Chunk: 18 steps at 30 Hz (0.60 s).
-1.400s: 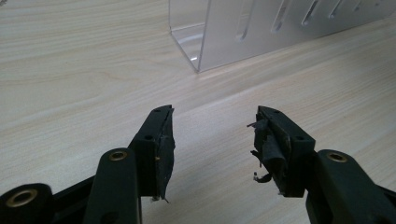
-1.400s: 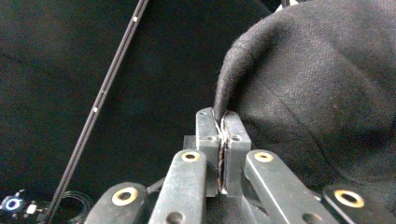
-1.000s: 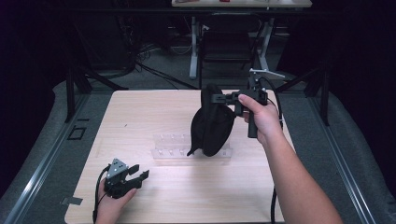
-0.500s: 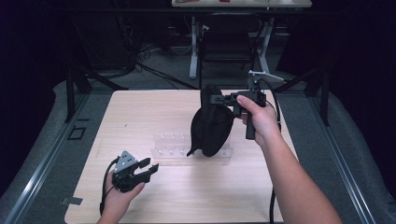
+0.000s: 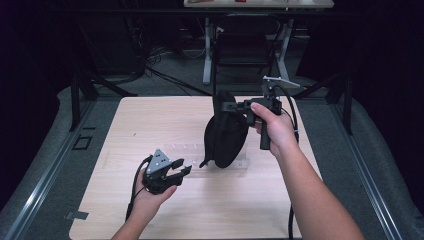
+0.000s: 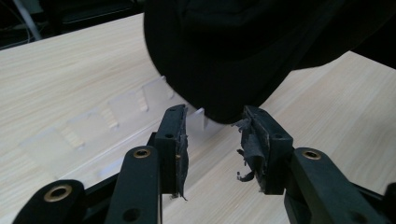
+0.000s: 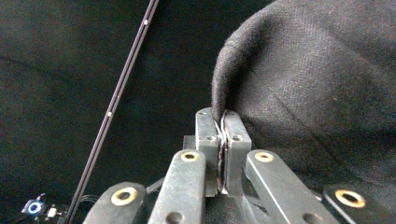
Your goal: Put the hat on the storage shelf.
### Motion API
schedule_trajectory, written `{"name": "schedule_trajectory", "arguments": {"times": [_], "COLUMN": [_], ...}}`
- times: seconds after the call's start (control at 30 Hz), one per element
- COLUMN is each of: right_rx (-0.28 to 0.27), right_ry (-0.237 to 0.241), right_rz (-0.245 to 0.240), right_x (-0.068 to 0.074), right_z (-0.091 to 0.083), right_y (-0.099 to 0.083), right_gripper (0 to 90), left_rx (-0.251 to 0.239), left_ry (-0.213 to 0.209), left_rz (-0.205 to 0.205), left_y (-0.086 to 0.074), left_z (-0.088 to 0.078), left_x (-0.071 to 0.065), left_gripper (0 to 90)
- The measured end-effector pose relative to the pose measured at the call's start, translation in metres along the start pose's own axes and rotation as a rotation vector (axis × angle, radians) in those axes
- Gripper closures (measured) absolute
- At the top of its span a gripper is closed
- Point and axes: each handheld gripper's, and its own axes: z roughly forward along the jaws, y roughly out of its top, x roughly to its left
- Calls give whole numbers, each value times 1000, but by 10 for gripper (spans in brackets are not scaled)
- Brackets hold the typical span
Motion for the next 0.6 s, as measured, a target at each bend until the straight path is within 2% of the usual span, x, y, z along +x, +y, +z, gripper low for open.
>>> {"name": "schedule_trajectory", "arguments": {"times": [0.17, 0.33, 0.47, 0.6], "right_rx": [1, 0, 3, 0], "right_ry": [-1, 2, 1, 3], "right_rz": [2, 1, -2, 0], "right_x": [0, 0, 1, 1], "right_z": [1, 2, 2, 2], "right_y": [1, 0, 0, -1], "right_gripper": [882, 882, 882, 881], "left_rx": [0, -1, 6, 34], "left_ry": [-31, -51, -49, -38], "left_rz": [34, 50, 68, 94], "left_y": [8, 10, 12, 14], "left_z": [6, 10, 13, 19], "left_x": [-11, -20, -23, -27], "left_gripper": [632, 654, 676, 758]}}
